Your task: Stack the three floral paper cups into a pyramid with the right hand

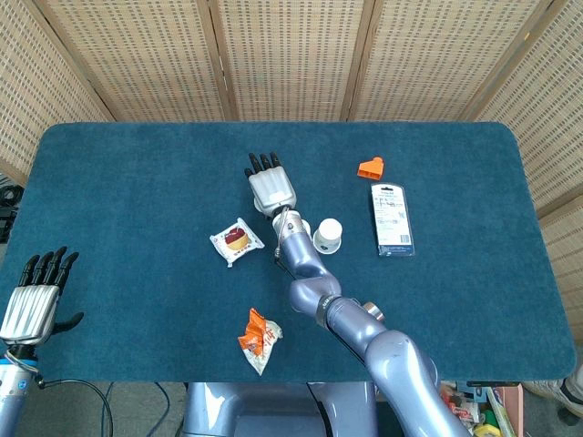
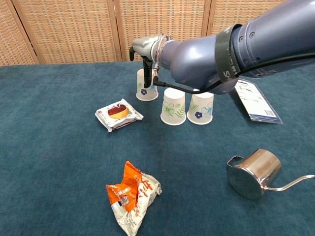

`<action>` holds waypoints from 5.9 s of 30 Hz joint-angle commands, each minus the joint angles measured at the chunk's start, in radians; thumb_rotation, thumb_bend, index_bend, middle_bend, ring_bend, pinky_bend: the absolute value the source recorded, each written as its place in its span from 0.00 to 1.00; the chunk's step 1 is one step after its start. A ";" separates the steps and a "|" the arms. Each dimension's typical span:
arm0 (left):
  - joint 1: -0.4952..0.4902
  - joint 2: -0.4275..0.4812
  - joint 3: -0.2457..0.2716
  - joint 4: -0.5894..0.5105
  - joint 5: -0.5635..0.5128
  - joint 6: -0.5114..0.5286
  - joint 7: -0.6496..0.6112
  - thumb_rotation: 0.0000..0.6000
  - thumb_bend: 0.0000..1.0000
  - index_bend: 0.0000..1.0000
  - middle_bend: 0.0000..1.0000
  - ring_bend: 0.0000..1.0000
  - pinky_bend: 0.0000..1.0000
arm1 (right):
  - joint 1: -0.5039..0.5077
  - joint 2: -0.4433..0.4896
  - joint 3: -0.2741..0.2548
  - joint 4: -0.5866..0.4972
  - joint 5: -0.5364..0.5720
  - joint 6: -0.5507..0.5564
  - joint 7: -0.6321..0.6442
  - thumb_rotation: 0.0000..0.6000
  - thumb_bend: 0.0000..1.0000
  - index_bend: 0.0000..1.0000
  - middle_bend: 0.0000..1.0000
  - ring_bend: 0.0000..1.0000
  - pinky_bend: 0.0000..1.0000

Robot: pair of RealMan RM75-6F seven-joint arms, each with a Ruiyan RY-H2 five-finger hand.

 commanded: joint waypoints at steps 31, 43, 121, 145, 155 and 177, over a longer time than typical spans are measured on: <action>-0.013 -0.015 0.004 0.007 -0.010 -0.015 0.019 1.00 0.20 0.00 0.00 0.00 0.00 | 0.003 -0.085 0.011 0.222 -0.146 -0.135 0.160 1.00 0.04 0.23 0.00 0.00 0.00; -0.011 -0.010 0.009 0.005 -0.003 -0.010 0.012 1.00 0.20 0.00 0.00 0.00 0.00 | -0.003 -0.091 0.004 0.215 -0.210 -0.069 0.236 1.00 0.04 0.45 0.01 0.00 0.00; 0.027 0.032 0.065 -0.078 0.162 0.084 -0.009 1.00 0.20 0.00 0.00 0.00 0.00 | -0.384 0.693 -0.104 -1.308 0.249 0.579 -0.401 1.00 0.04 0.56 0.08 0.00 0.00; 0.028 0.024 0.064 -0.078 0.165 0.078 0.007 1.00 0.20 0.00 0.00 0.00 0.00 | -0.295 0.738 -0.117 -1.309 0.487 0.478 -0.378 1.00 0.04 0.56 0.06 0.00 0.00; 0.029 0.022 0.060 -0.077 0.160 0.077 0.014 1.00 0.20 0.00 0.00 0.00 0.00 | -0.238 0.723 -0.140 -1.244 0.555 0.438 -0.384 1.00 0.04 0.56 0.06 0.00 0.00; 0.028 0.017 0.060 -0.077 0.157 0.071 0.022 1.00 0.20 0.00 0.00 0.00 0.00 | -0.207 0.736 -0.190 -1.210 0.575 0.388 -0.333 1.00 0.04 0.32 0.00 0.00 0.00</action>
